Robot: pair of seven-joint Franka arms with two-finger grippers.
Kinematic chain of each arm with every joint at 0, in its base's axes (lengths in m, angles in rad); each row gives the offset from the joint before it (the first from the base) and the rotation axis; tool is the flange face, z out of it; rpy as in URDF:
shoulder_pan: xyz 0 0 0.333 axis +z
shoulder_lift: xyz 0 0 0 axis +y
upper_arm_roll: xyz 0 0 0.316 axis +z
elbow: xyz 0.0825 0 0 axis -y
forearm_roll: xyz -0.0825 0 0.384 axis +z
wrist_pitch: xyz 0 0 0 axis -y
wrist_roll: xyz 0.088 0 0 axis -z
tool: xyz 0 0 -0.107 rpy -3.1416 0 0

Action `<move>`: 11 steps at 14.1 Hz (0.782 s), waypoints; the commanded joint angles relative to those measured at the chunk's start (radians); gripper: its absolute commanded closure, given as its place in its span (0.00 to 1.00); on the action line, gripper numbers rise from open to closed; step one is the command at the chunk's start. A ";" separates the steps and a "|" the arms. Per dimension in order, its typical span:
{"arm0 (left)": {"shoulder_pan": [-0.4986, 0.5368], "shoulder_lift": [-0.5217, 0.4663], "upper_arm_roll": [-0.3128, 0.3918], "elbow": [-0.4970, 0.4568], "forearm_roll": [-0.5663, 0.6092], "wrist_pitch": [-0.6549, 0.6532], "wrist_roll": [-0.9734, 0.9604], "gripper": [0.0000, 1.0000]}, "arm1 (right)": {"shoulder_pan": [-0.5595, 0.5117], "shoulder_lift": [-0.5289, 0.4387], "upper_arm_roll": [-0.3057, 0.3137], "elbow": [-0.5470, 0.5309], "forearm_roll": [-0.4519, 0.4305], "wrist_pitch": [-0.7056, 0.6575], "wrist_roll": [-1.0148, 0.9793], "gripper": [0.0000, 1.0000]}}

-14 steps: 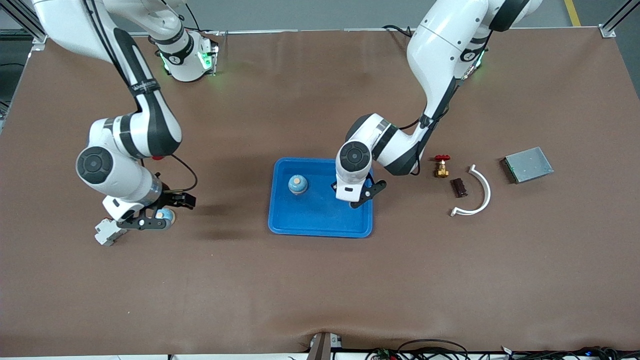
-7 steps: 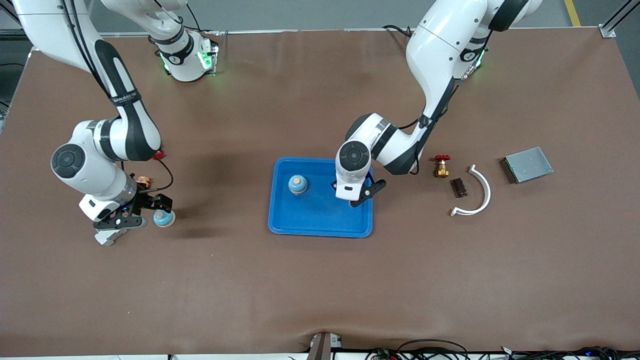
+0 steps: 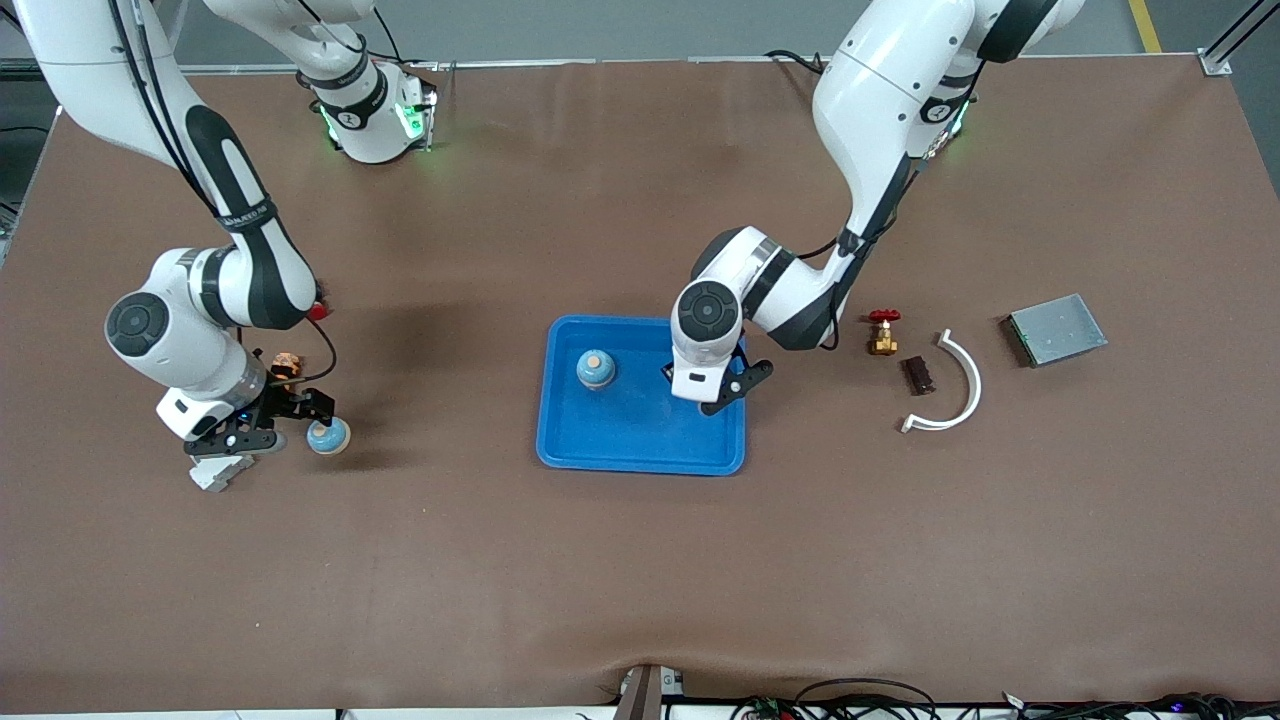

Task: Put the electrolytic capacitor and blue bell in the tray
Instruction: 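Lower the capacitor into the tray while the right gripper grasps the bell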

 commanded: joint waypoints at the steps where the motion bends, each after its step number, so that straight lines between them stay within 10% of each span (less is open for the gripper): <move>1: 0.000 -0.054 0.011 -0.004 0.055 -0.047 0.008 0.00 | -0.021 0.020 0.020 -0.005 -0.005 0.022 -0.006 0.00; 11: 0.233 -0.325 0.006 -0.017 0.066 -0.309 0.472 0.00 | -0.015 0.104 0.023 0.009 0.001 0.088 0.006 0.00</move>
